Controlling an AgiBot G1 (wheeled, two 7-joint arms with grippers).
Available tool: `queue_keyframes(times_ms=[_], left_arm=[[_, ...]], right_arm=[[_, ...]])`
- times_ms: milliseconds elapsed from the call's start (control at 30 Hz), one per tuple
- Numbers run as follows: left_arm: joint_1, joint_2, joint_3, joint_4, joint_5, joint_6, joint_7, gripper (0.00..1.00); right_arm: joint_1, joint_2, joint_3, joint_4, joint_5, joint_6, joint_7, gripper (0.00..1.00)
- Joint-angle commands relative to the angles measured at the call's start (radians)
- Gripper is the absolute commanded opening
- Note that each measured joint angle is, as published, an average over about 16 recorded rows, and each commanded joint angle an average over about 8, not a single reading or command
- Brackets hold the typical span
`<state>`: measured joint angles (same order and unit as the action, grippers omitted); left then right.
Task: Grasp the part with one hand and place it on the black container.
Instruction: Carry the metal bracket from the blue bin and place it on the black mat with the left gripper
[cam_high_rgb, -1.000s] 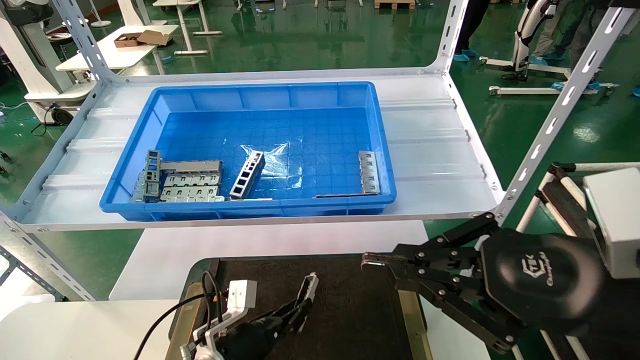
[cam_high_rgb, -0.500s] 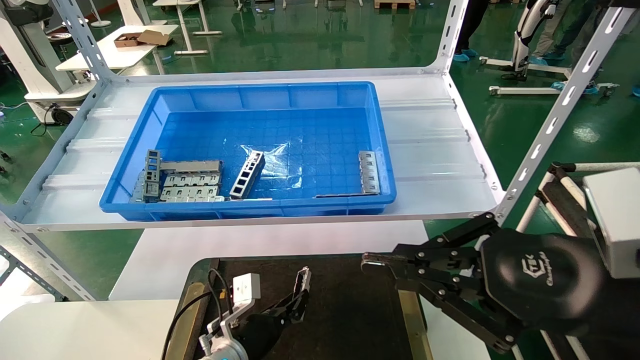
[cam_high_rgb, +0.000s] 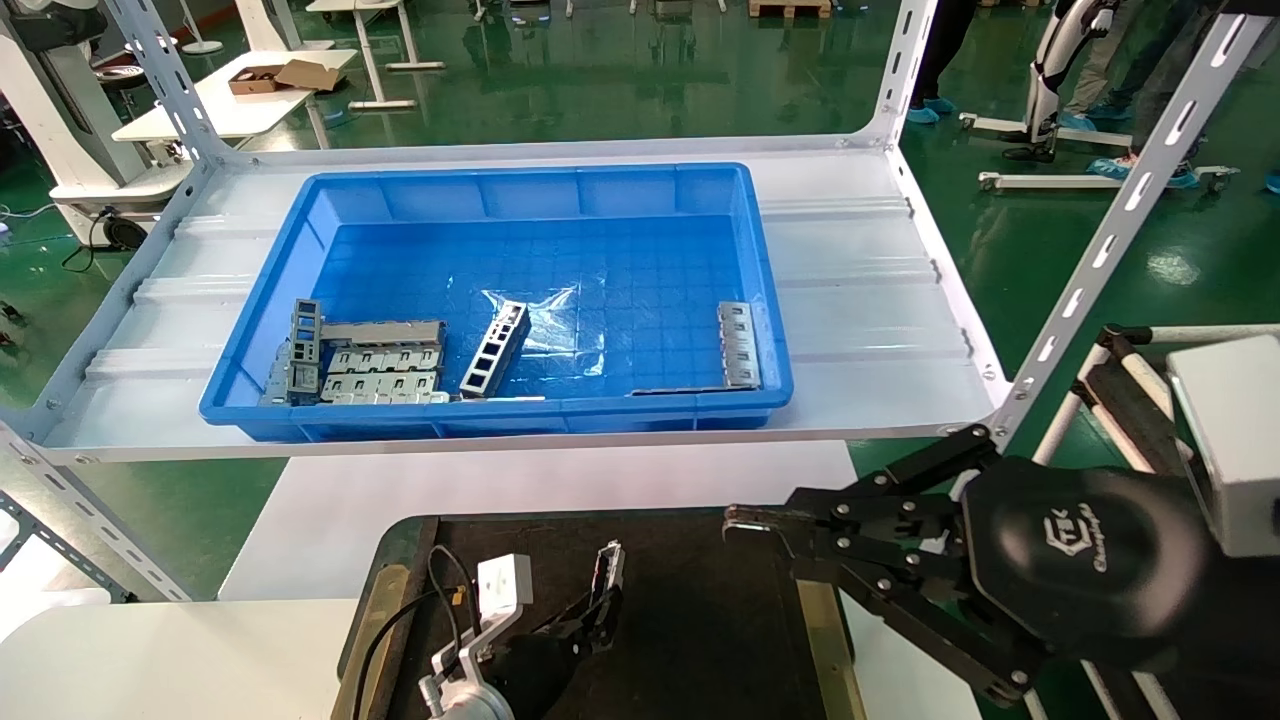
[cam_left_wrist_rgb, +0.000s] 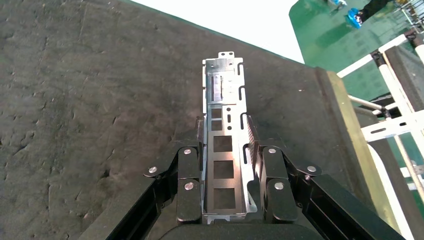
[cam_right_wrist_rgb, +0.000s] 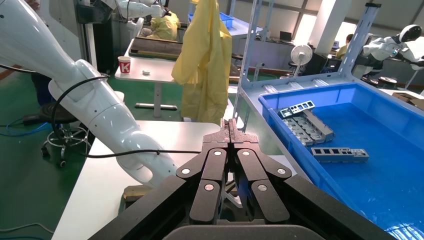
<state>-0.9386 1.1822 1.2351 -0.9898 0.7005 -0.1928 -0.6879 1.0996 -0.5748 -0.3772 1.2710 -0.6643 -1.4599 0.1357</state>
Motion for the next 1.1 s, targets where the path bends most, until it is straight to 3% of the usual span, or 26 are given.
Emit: queue_keyframes(times_ms=[33,67,267,300,333,800,1100], left_arm=[[0.000,0.008,0.001,0.014,-0.001,0.000,-0.001,0.03],[0.000,0.011,0.001,0.020,-0.001,0.000,0.000,0.10],[0.001,0.025,0.000,0.044,0.004,0.000,0.001,0.85],[0.001,0.026,0.000,0.047,0.005,-0.001,0.001,0.95],[0.002,0.028,-0.001,0.049,0.005,-0.001,0.000,1.00],[0.008,0.028,-0.011,0.027,0.002,-0.006,-0.009,1.00],[0.007,-0.015,-0.012,-0.047,0.000,0.005,-0.009,1.00]], right_arm=[[0.000,0.000,0.000,0.000,0.000,0.000,0.000,0.05],[0.000,0.000,0.000,0.000,0.000,0.000,0.000,0.17],[0.000,0.000,0.000,0.000,0.000,0.000,0.000,0.92],[0.000,0.000,0.000,0.000,0.000,0.000,0.000,1.00],[0.000,0.000,0.000,0.000,0.000,0.000,0.000,1.00],[0.000,0.000,0.000,0.000,0.000,0.000,0.000,1.00],[0.000,0.000,0.000,0.000,0.000,0.000,0.000,1.00]])
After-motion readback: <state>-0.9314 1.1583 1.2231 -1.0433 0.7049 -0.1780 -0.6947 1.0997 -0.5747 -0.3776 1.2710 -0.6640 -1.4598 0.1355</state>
